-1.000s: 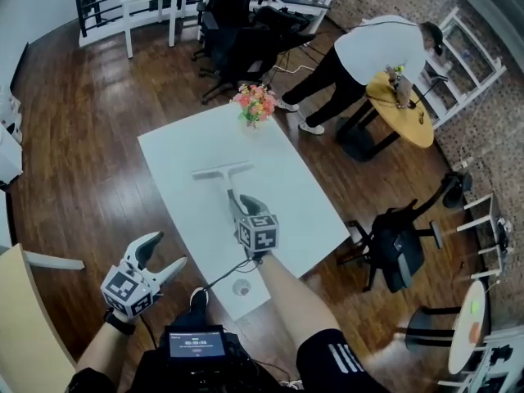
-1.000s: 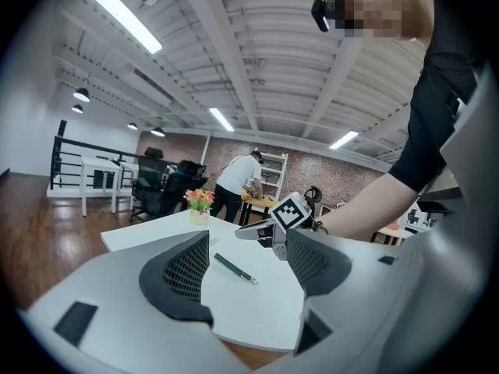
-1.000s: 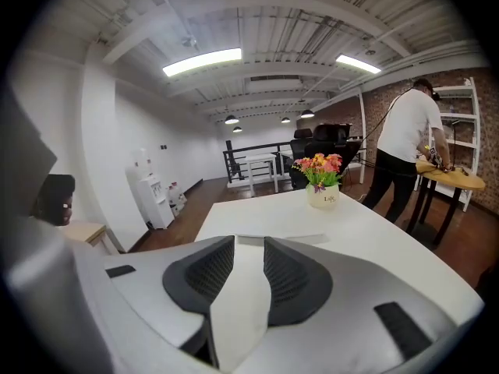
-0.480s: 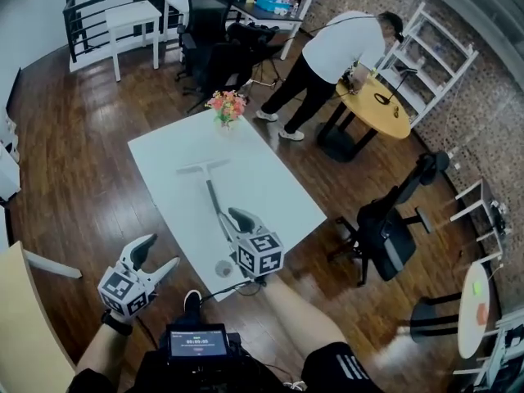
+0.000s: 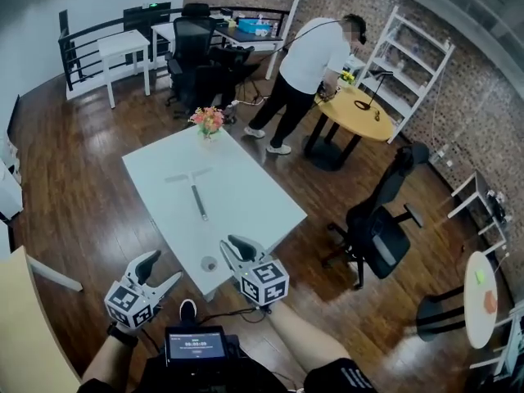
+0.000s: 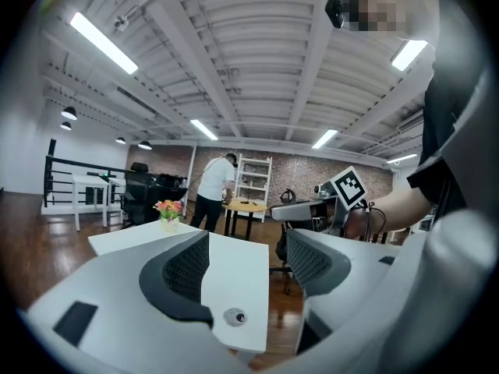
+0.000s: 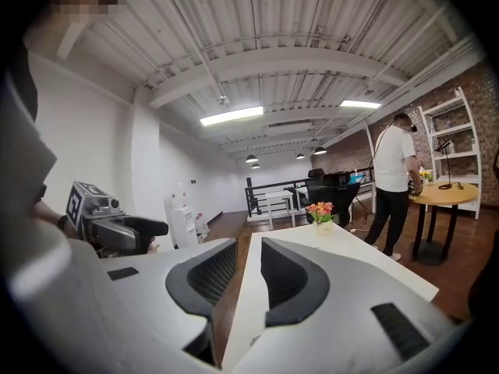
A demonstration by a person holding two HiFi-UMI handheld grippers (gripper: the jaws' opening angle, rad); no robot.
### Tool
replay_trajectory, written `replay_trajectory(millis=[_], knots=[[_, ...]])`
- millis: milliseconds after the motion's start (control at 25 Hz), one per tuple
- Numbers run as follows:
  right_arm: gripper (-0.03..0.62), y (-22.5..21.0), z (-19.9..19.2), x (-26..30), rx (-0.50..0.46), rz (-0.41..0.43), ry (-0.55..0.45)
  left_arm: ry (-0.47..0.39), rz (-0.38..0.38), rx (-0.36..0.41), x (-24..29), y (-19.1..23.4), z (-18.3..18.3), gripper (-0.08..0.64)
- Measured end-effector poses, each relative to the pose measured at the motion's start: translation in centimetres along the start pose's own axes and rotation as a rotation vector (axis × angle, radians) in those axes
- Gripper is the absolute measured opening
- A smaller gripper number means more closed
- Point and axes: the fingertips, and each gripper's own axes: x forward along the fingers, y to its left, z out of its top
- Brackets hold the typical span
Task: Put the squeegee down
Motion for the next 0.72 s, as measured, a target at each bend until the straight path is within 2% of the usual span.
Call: replay_trajectory(millis=[280,480,720], knots=[[0.107,0.4,0.6,-5.3,0.046,-0.039,-0.060,0.023,-0.015,-0.001,-1.3,-3.0,-0.9,0.313],[0.103,1.4,1.1,-6.9,0.068,-0.061,-0.091,0.031,-0.032,0.003,-1.7,-3.3,-0.6,0.313],[0.103,3.7,2.2,-6.3,0.074,-0.071,-0.110,0.009,-0.055,0.005,-2.6,-1.7,-0.1,0.313]])
